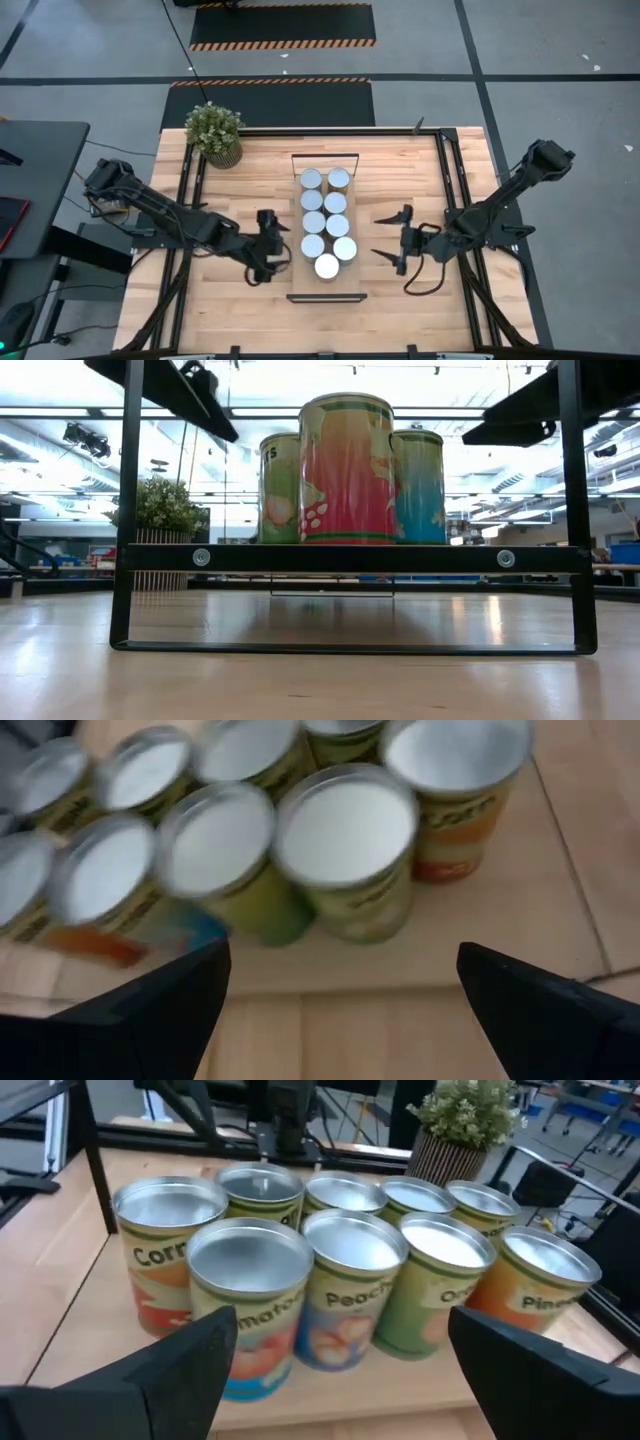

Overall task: Pick and place cans onto a shelf
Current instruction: Return to Home Position

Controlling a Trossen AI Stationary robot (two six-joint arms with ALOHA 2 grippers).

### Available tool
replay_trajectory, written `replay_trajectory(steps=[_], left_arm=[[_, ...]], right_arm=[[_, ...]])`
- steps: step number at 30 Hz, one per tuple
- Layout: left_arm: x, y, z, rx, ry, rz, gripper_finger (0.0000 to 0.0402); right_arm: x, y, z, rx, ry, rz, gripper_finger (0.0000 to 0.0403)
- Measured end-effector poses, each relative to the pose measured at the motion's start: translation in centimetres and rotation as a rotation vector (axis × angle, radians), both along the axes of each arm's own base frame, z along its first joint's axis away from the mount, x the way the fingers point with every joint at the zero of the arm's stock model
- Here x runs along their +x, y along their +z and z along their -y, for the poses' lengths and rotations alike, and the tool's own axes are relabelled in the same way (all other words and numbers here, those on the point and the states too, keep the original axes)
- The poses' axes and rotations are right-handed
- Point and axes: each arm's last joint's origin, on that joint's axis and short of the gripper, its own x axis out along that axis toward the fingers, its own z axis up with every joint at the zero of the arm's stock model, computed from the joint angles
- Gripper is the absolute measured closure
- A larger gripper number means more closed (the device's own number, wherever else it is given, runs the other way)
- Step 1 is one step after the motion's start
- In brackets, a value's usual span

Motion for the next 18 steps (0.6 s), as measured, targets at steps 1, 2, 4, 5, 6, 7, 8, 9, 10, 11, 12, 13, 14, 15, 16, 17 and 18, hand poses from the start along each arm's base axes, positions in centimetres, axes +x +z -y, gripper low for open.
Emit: replay_trajectory(steps=[1,2,4,5,6,7,8,9,10,11,12,13,14,15,16,17,18], left_arm=[[-0.6,0.0,-0.3,0.000,0.008,0.013,0.0005],[-1.0,0.1,-0.5,-0.009,0.013,0.045,0.0005],[-2.0,0.1,-1.1,-0.033,0.013,0.101,0.0005],[-2.6,0.1,-1.3,-0.041,0.014,0.120,0.0005],[-3.1,0.1,-1.6,-0.054,0.014,0.147,0.0005],[-3.5,0.1,-1.8,-0.066,0.015,0.172,0.0005],[-4.1,-0.1,-2.1,-0.073,0.017,0.185,0.0005],[-4.6,-0.3,-2.4,-0.080,0.019,0.198,0.0005],[-5.0,-0.4,-2.6,-0.091,0.022,0.224,0.0005],[-5.3,-0.5,-2.9,-0.103,0.025,0.250,0.0005],[-5.8,-0.8,-3.2,-0.109,0.028,0.264,0.0005],[-6.3,-1.0,-3.5,-0.115,0.034,0.282,0.0005],[-6.6,-1.0,-3.8,-0.128,0.040,0.312,0.0005],[-7.0,-1.2,-4.0,-0.138,0.042,0.331,0.0005],[-7.6,-1.6,-4.3,-0.138,0.045,0.336,0.0005],[-8.0,-1.9,-4.6,-0.139,0.050,0.352,0.0005],[-8.2,-1.9,-4.8,-0.146,0.052,0.387,0.0005]], right_arm=[[-0.3,0.0,0.3,0.006,-0.001,0.006,0.0032],[-0.7,0.0,0.6,0.012,-0.001,0.014,0.0033],[-1.1,0.2,1.3,0.036,0.004,0.043,0.0035],[-1.4,0.3,1.6,0.051,0.018,0.051,0.0036],[-1.8,0.2,1.9,0.060,0.030,0.052,0.0037],[-2.0,0.1,2.2,0.072,0.039,0.059,0.0038],[-2.1,0.3,2.4,0.089,0.045,0.077,0.0039],[-2.4,0.3,2.7,0.098,0.046,0.089,0.0040],[-2.7,0.1,3.0,0.100,0.046,0.094,0.0041],[-2.8,0.2,3.2,0.105,0.046,0.102,0.0042],[-2.9,0.2,3.4,0.108,0.043,0.114,0.0043],[-3.2,0.2,3.7,0.104,0.047,0.121,0.0043],[-3.4,0.3,3.9,0.103,0.052,0.129,0.0044],[-3.5,0.5,4.1,0.108,0.060,0.144,0.0044],[-3.6,0.6,4.3,0.107,0.069,0.155,0.0045],[-3.9,0.6,4.6,0.104,0.074,0.161,0.0046],[-4.1,0.5,4.8,0.103,0.085,0.167,0.0047]])
